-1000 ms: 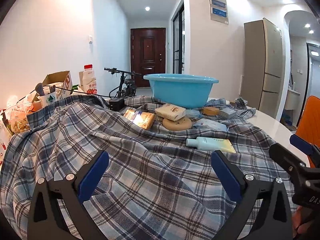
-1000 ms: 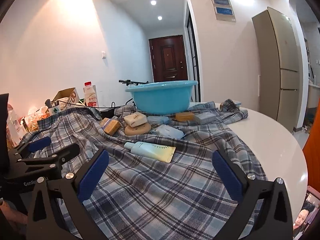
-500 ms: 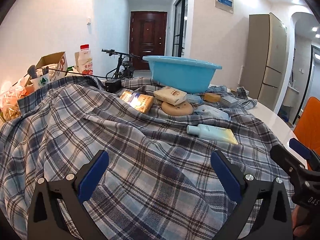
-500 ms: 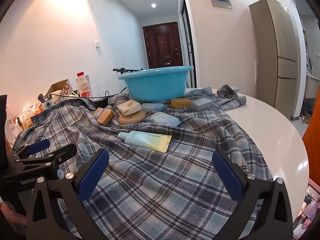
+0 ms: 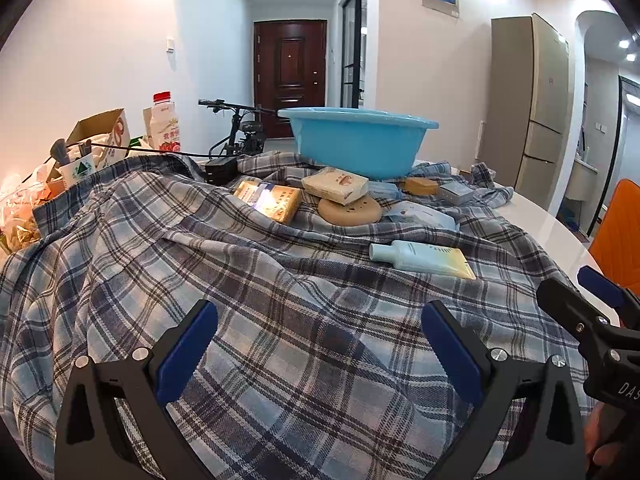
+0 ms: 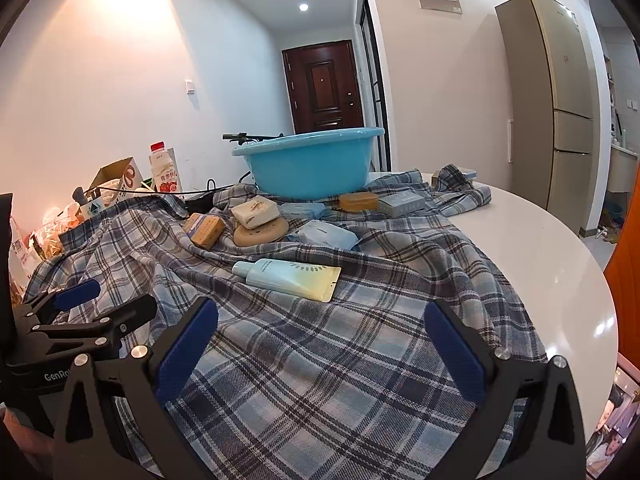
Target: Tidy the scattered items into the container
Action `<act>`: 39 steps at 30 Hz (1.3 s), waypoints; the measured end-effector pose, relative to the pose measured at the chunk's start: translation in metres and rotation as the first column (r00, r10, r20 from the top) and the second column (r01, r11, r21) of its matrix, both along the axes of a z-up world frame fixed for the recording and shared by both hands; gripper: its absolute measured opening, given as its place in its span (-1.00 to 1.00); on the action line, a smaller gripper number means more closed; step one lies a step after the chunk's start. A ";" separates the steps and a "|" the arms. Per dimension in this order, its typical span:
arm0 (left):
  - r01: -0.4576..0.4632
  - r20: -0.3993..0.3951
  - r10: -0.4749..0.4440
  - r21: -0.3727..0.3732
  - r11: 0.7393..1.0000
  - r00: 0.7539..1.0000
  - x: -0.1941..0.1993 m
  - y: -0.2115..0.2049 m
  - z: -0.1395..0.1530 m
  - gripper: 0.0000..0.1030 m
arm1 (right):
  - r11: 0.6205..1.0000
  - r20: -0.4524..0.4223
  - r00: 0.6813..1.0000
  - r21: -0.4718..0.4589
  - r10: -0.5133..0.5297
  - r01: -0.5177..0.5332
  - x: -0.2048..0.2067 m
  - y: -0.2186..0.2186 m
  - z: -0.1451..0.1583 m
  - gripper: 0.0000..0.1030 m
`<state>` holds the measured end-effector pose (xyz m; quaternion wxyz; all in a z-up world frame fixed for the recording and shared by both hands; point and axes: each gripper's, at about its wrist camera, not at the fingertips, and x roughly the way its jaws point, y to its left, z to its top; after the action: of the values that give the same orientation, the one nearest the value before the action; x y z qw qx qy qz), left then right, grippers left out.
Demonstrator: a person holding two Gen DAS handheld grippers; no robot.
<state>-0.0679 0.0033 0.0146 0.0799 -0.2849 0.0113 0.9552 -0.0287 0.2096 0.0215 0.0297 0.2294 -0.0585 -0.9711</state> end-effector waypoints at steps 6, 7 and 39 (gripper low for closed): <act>0.005 0.000 -0.005 -0.009 1.000 1.000 0.000 0.001 -0.001 1.00 | 1.000 -0.002 1.000 -0.001 -0.002 0.002 0.001 0.000 0.000 1.00; 0.005 0.000 -0.005 -0.009 1.000 1.000 0.000 0.001 -0.001 1.00 | 1.000 -0.002 1.000 -0.001 -0.002 0.002 0.001 0.000 0.000 1.00; 0.006 -0.007 -0.006 -0.008 1.000 1.000 0.001 0.002 -0.001 1.00 | 1.000 0.008 1.000 0.000 -0.005 0.005 0.000 0.000 0.000 1.00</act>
<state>-0.0667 0.0052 0.0140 0.0817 -0.2820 0.0161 0.9558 -0.0292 0.2094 0.0212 0.0272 0.2330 -0.0592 -0.9703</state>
